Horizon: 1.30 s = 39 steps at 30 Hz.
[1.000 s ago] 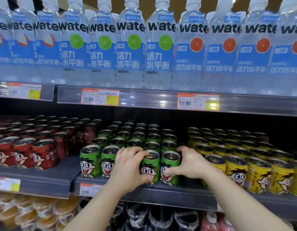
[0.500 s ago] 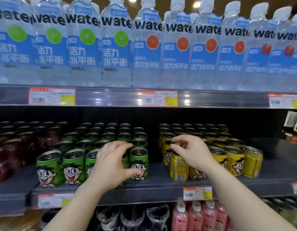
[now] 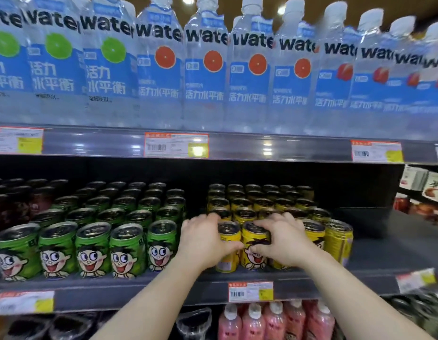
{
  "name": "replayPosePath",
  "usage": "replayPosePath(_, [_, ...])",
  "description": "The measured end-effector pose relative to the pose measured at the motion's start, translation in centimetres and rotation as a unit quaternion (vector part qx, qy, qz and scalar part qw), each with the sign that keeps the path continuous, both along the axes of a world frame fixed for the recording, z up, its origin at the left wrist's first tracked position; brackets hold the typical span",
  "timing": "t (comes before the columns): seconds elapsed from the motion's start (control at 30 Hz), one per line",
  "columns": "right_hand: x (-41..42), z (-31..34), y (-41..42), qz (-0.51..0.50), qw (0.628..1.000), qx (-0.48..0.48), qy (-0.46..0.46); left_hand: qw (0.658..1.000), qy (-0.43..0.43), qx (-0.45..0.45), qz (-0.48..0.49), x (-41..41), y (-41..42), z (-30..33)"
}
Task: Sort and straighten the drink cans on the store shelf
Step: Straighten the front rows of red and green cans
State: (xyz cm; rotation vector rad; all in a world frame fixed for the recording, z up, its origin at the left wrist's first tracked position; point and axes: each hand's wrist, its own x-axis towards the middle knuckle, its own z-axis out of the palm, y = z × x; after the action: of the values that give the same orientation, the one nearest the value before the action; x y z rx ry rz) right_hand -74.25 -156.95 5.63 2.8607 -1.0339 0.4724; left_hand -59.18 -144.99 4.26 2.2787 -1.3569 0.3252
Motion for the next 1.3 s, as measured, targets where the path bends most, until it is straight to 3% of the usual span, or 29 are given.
replayPosePath(0.1, [-0.1,-0.4,-0.2,0.004,1.000,-0.003,-0.008,0.971,0.216,-0.001,-0.098,1.6,0.4,0.6])
replayPosePath(0.3, [-0.2,-0.4,-0.2,0.005,1.000,0.003,-0.019,0.969,0.240,-0.013,-0.055,1.6,0.4,-0.8])
replayPosePath(0.47, [-0.2,0.0,0.1,-0.005,1.000,0.018,-0.023,0.913,0.384,-0.088,-0.104,1.7,0.4,-2.4])
replayPosePath(0.6, [0.0,0.1,0.4,-0.022,0.999,0.026,-0.027,0.931,0.334,-0.130,-0.070,0.6,0.2,-4.3])
replayPosePath(0.97, [-0.2,-0.3,0.0,-0.004,0.998,0.042,-0.055,0.936,0.301,-0.156,-0.096,0.9,0.1,-5.2])
replayPosePath(1.07, [-1.5,0.3,-1.4,0.042,0.976,0.145,-0.156,0.940,0.291,-0.160,-0.075,0.3,0.4,-4.7])
replayPosePath(1.13, [-3.0,0.8,-3.6,0.046,0.959,0.159,-0.230,0.958,0.206,-0.198,-0.022,-0.9,0.6,-4.2])
replayPosePath(1.23, [-5.3,1.2,-6.8,0.022,0.983,0.094,-0.157,0.961,0.094,-0.259,0.028,-3.8,-0.2,-3.0])
replayPosePath(1.3, [-6.3,1.1,-8.2,0.036,0.993,0.079,-0.080,0.967,0.054,-0.246,0.029,-5.6,-1.5,-2.4])
